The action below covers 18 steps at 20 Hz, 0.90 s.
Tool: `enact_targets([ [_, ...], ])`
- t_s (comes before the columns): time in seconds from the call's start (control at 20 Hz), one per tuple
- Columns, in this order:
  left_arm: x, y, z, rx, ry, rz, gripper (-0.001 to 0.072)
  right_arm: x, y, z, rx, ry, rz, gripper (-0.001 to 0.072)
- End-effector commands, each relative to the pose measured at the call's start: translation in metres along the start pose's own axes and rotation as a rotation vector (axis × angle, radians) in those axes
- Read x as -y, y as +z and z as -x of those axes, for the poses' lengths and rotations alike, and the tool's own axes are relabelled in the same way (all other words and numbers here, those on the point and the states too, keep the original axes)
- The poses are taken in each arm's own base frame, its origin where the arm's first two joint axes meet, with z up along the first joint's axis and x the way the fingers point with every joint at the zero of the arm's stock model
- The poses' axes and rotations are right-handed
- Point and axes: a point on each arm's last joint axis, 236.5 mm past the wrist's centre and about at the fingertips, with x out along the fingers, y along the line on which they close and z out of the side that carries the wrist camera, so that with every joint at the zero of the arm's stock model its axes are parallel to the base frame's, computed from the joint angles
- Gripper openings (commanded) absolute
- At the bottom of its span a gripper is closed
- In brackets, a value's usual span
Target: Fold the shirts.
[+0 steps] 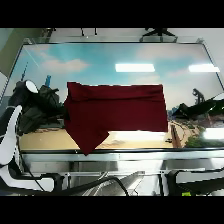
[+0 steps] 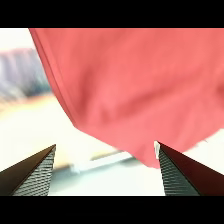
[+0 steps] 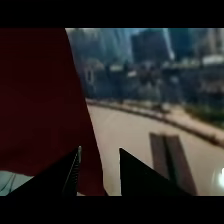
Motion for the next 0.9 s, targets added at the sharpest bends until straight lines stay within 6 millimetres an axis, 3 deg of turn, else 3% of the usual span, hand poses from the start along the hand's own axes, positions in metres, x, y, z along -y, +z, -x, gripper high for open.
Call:
enact_targets([
  [0.0, 0.017, -0.047, -0.043, 0.011, -0.134, 0.063, 0.0694, 0.004, -0.044, -0.036, -0.071, 0.063, -0.063, 0.0302],
  [0.15, 0.021, -0.071, -0.073, -0.021, -0.114, 0.061, 0.0694, 0.008, -0.056, -0.051, -0.082, 0.049, -0.055, 0.0303],
  [0.3, 0.041, -0.073, -0.093, 0.001, -0.167, 0.057, 0.0693, -0.005, -0.06, -0.062, -0.104, 0.056, -0.002, 0.0303],
  [0.35, 0.052, -0.071, -0.096, 0.016, -0.202, 0.046, 0.0693, -0.011, -0.062, -0.066, -0.115, 0.057, 0.023, 0.0302],
  [0.45, 0.061, -0.065, -0.098, 0.04, -0.205, 0.016, 0.0554, -0.018, -0.064, -0.07, -0.129, 0.054, 0.049, 0.03],
  [0.5, 0.063, -0.063, -0.1, 0.05, -0.197, 0.002, 0.0527, -0.02, -0.063, -0.07, -0.131, 0.053, 0.056, 0.0293],
  [0.6, 0.065, -0.06, -0.101, 0.059, -0.191, -0.007, 0.0526, -0.022, -0.063, -0.069, -0.131, 0.062, 0.053, 0.0292],
  [0.7, 0.063, -0.056, -0.101, 0.079, -0.187, -0.003, 0.0513, -0.023, -0.063, -0.067, -0.131, 0.065, 0.053, 0.0215],
  [0.75, 0.062, -0.051, -0.1, 0.098, -0.182, -0.002, 0.0224, -0.024, -0.062, -0.067, -0.126, 0.069, 0.053, 0.0215],
  [0.8, 0.061, -0.046, -0.1, 0.118, -0.176, -0.002, 0.002, -0.026, -0.061, -0.066, -0.12, 0.075, 0.051, 0.0213],
  [0.85, 0.06, -0.041, -0.099, 0.14, -0.171, -0.001, 0.0017, -0.028, -0.061, -0.064, -0.116, 0.08, 0.053, 0.0114],
])
